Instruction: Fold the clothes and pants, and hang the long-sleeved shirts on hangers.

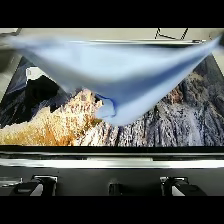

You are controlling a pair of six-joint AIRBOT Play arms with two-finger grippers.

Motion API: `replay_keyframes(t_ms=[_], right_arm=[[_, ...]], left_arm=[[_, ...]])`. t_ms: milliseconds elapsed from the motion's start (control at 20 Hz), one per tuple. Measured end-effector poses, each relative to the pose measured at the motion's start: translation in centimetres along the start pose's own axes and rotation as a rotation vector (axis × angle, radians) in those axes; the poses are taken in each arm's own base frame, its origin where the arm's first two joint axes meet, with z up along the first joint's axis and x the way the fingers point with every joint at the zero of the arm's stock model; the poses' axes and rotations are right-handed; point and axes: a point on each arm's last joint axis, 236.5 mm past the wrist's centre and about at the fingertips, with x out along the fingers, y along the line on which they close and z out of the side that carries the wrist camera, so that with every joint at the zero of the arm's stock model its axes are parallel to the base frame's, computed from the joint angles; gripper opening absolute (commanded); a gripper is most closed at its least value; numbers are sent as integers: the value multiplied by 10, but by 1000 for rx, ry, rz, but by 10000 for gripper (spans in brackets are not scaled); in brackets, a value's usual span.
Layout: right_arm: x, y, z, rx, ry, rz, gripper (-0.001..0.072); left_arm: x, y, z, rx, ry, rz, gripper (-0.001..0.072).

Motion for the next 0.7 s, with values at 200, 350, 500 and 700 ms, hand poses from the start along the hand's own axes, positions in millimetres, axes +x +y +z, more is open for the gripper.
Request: replay_keyframes(t_ms=[200, 350, 500, 700], right_arm=[[-103, -23, 68, 23, -257, -52, 42], [-145, -31, 88, 31, -368, -69, 42], [-149, -31, 101, 30, -419, -70, 42], [-49, -19, 70, 12, -241, -60, 42]], left_arm=[[-64, -48, 63, 89, -152, 3, 26], [-79, -61, 60, 114, -124, 13, 25], [-75, -41, 23, 85, 25, 69, 25], [-61, 38, -88, -116, 331, 205, 26]])
